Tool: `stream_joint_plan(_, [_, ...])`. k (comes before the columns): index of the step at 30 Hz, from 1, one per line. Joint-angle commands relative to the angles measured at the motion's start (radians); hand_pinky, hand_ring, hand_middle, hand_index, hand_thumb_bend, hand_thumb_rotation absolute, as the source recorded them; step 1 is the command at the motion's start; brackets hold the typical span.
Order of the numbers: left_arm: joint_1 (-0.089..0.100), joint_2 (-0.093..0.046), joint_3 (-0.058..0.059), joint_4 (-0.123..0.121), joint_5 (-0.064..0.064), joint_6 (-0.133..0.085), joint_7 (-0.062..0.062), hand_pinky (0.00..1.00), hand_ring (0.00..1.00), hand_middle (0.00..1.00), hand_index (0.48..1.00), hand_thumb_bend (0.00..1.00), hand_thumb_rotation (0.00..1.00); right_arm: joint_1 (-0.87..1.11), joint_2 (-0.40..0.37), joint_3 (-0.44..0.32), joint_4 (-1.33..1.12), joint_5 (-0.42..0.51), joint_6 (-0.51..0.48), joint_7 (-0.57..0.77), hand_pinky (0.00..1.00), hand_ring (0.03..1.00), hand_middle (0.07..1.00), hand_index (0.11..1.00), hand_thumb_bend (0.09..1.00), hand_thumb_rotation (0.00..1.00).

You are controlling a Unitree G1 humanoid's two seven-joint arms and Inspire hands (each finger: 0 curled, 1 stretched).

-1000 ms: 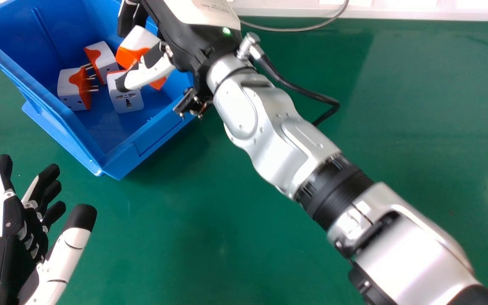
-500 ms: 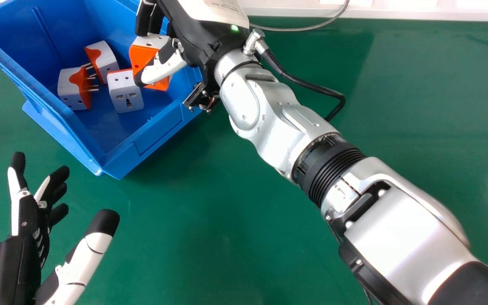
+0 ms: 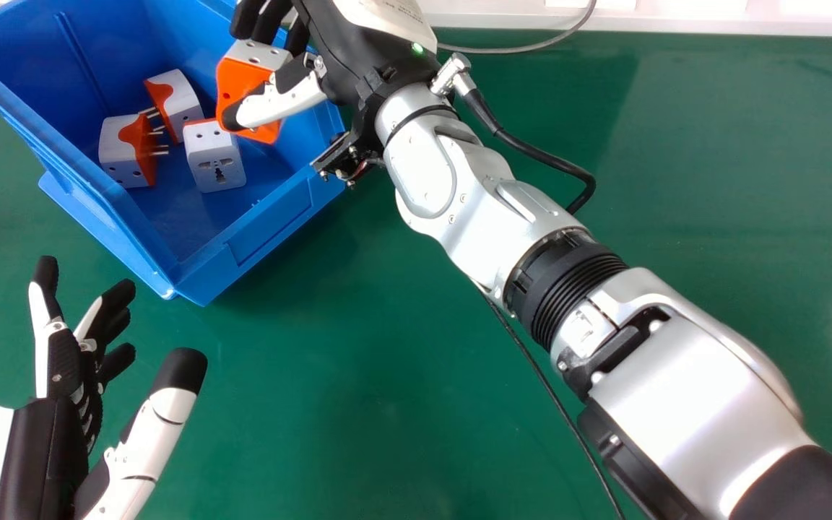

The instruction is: Pick all objects and put in blue box

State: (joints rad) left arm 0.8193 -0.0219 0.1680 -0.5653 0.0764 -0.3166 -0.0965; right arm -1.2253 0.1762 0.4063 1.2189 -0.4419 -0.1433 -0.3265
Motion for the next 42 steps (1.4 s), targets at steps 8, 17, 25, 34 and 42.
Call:
stream_joint_plan(8, [0.013, -0.029, -0.044, -0.033, 0.008, -0.005, 0.036, 0.89, 0.93, 0.93, 0.915, 0.73, 0.69, -0.135, 0.211, 0.055, -0.002, -0.033, -0.030, 0.082, 0.60, 0.826, 0.884, 0.699, 0.427, 0.37])
stream_joint_plan(17, [0.019, -0.033, -0.059, -0.037, 0.016, -0.003, 0.048, 0.90, 0.93, 0.92, 0.912, 0.74, 0.69, -0.145, 0.221, 0.075, -0.013, -0.047, 0.022, 0.104, 0.94, 0.997, 0.998, 0.995, 0.824, 0.99])
stream_joint_plan(25, [0.016, -0.025, -0.056, -0.037, 0.015, 0.001, 0.051, 0.90, 0.93, 0.92, 0.914, 0.74, 0.69, -0.126, 0.217, 0.070, -0.016, -0.036, 0.020, 0.101, 0.92, 1.000, 1.000, 1.000, 0.837, 1.00])
stream_joint_plan(34, [0.001, -0.015, -0.046, -0.024, 0.010, 0.005, 0.051, 0.91, 0.93, 0.92, 0.915, 0.75, 0.69, -0.059, 0.199, 0.084, -0.046, -0.042, 0.004, 0.088, 0.89, 1.000, 1.000, 1.000, 0.802, 1.00])
stream_joint_plan(42, [-0.020, 0.003, -0.021, -0.005, -0.002, 0.009, 0.045, 0.91, 0.93, 0.92, 0.914, 0.74, 0.69, 0.127, 0.144, 0.139, -0.237, -0.064, -0.008, 0.035, 0.89, 1.000, 1.000, 1.000, 0.725, 1.00])
